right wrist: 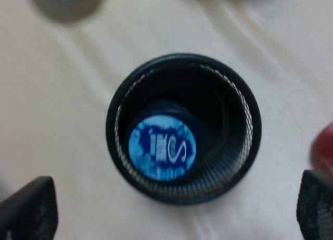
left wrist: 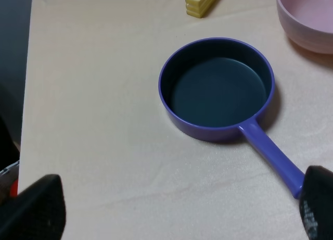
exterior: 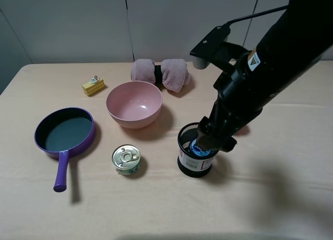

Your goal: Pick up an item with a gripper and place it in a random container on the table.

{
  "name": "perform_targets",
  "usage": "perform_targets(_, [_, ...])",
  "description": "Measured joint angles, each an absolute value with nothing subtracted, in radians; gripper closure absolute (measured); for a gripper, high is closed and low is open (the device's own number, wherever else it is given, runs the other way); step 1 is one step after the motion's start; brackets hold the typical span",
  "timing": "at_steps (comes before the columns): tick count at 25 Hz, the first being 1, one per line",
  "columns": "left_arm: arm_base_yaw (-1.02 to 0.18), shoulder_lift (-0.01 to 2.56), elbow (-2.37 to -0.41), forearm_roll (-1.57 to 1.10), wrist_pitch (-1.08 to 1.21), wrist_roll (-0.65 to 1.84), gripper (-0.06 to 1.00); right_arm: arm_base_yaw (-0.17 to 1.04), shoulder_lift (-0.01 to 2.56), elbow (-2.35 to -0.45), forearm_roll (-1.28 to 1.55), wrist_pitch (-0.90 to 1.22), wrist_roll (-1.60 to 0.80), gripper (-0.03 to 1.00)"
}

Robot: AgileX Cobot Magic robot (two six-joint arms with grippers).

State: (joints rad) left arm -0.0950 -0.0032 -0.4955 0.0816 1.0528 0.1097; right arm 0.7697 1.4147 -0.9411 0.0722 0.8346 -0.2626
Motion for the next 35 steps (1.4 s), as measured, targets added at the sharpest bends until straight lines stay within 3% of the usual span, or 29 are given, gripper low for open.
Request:
perform_targets(18, [-0.095, -0.003, -0.496, 0.082, 1.053, 0.110, 0.04, 0.766, 1.028, -0.941, -0.134, 1.109, -0.060, 0.27])
perform_targets(25, [-0.095, -0.003, -0.496, 0.082, 1.053, 0.110, 0.04, 0.661, 0.847, -0.932, -0.182, 1.179, -0.031, 0.27])
perform_targets(35, [-0.095, -0.003, -0.496, 0.082, 1.053, 0.110, 0.04, 0.460, 0.483, -0.747, -0.172, 1.178, -0.026, 0.27])
